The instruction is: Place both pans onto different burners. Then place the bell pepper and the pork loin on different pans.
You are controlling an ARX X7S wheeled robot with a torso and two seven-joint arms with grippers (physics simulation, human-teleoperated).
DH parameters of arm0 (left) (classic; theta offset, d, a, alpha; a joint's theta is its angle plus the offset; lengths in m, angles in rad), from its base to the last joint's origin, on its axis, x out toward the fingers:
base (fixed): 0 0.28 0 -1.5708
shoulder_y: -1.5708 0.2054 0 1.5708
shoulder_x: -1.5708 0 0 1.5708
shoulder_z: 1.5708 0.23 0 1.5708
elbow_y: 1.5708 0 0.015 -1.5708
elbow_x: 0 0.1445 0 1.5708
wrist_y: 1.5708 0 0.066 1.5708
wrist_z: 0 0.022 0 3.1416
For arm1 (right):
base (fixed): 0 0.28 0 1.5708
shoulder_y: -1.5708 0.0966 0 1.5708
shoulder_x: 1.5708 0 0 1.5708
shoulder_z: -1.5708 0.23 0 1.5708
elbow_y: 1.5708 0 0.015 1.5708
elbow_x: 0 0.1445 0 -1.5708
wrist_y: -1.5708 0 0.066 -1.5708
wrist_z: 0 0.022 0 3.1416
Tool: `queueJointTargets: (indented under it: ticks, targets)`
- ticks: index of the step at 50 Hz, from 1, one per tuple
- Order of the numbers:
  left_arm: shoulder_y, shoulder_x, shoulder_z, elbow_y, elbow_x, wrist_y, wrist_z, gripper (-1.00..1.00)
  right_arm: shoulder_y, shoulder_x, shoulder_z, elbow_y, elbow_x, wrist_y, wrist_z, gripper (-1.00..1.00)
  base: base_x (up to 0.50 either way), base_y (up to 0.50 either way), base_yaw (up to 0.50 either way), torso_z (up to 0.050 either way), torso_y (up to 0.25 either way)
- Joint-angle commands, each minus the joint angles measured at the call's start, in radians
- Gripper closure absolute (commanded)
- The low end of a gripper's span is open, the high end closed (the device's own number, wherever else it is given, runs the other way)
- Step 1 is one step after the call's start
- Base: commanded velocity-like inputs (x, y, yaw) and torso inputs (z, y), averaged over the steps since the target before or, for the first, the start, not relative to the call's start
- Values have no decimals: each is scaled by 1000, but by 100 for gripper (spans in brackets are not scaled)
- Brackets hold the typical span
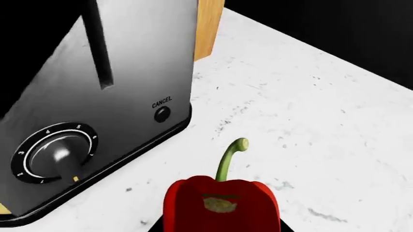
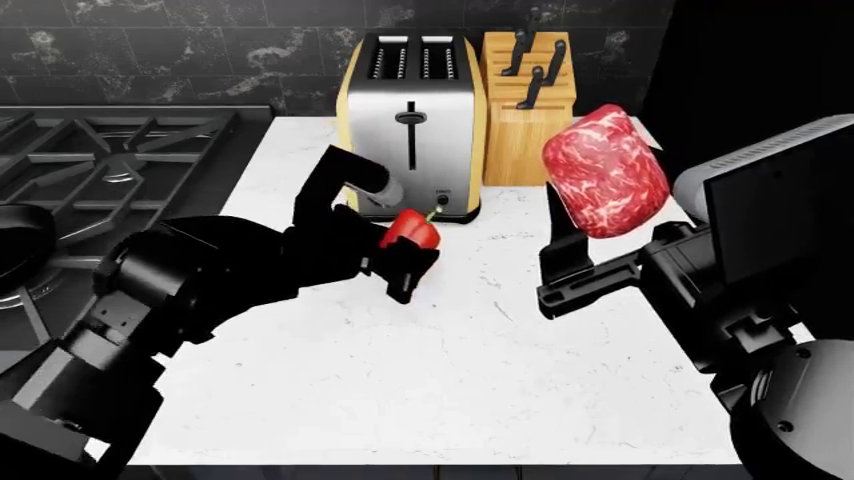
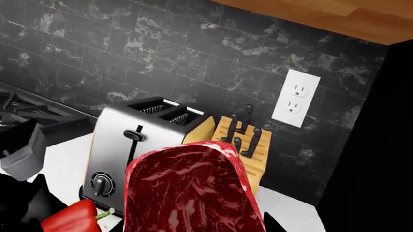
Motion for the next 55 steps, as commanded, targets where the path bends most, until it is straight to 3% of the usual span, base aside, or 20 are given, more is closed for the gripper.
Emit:
queueJointTargets:
  ticks: [1,14,34,43,55]
  targets:
    - [50,-79,-85,199,-90,-43,-164,100,6,-8,40,3,-54,-17,-14,100,0,0,0,0,0]
    - [117,-167,-214,427,-229,-90,-378,100,14,-26,67,25,-23,-53,-23,100,0,0,0,1,2]
    - [245,-309,-365,786,-414,-70,-548,100,102,36,68,-9,162,58,42,100,0,0,0,1,2]
    - [273,-349,-409,900,-462,-52,-591,100,108,44,84,-6,237,55,85,100,0,0,0,1,1]
    - [267,-348,-413,883,-457,-43,-584,100,113,53,100,-21,280,41,97,100,0,0,0,0,2]
